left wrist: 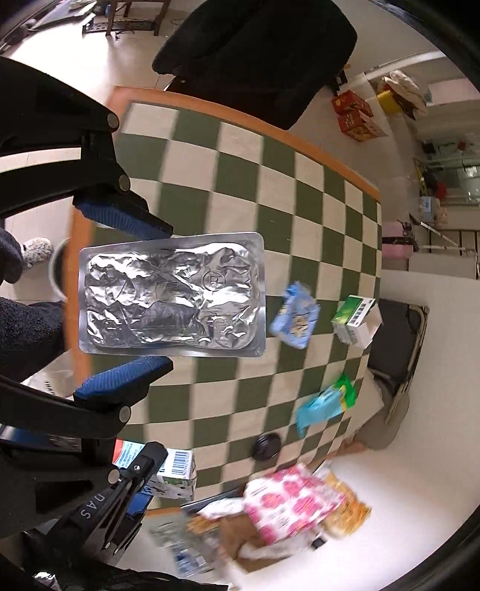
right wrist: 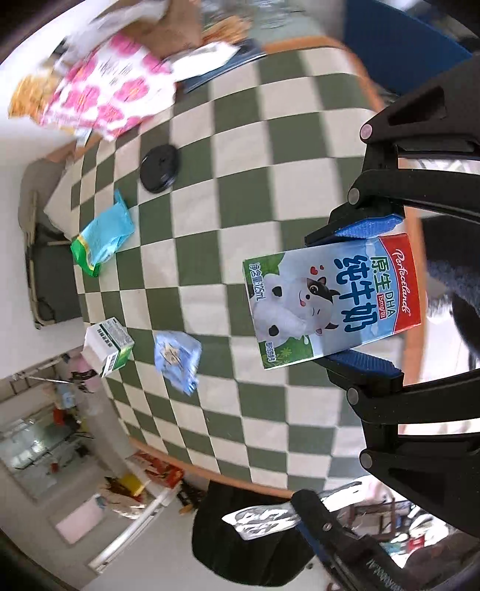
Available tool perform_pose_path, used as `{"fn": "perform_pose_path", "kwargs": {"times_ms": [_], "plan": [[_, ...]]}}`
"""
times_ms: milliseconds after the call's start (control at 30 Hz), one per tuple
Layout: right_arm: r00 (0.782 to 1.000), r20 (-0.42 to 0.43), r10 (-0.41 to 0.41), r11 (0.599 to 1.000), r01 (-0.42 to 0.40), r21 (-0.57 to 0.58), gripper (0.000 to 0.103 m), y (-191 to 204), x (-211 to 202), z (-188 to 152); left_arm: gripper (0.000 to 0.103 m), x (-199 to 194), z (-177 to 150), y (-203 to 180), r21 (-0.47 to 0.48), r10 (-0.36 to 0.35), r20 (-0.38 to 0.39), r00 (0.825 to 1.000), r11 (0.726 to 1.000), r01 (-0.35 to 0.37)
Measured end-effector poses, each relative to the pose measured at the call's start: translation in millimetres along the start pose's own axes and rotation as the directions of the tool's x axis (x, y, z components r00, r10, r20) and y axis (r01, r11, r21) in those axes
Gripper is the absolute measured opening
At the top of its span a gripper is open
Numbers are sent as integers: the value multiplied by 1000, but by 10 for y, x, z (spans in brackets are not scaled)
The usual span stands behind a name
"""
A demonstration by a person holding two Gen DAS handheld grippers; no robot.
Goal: Collect trash
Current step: 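Carry the blister pack and milk carton down toward the trash bin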
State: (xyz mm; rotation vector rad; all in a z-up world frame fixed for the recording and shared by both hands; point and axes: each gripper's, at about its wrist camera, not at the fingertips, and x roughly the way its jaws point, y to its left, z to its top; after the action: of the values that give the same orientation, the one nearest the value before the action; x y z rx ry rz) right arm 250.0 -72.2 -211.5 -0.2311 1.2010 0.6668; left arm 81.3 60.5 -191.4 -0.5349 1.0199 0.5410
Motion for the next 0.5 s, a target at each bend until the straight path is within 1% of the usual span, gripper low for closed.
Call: {"fn": "perform_pose_path", "kwargs": {"times_ms": [133,200,300,333,433,500], "plan": [[1000,12,-1,998,1,60,54,125,-295,-619,62,-226,-466,154,28,-30,-25,999,999,31],[1000,2,0,996,0,87,54,172,-379,-951,62,-255,-685,235,19,-39,-63,997,999,40],[999,-40,23,994,-18,111,54,214,-402,-1428,62,-177,-1001,318,9,-67,-139,988,998,69],[998,-56,28,994,-22,111,54,214,-378,-1548,62,-121,-1100,346,1,-75,-165,983,997,76],[992,-124,38,993,-24,118,54,201,-196,-1964,62,186,-1390,440,-35,-94,-253,963,996,88],[981,-187,56,990,-30,138,54,145,38,-2225,62,502,-1603,529,-76,-103,-315,943,994,83]]}}
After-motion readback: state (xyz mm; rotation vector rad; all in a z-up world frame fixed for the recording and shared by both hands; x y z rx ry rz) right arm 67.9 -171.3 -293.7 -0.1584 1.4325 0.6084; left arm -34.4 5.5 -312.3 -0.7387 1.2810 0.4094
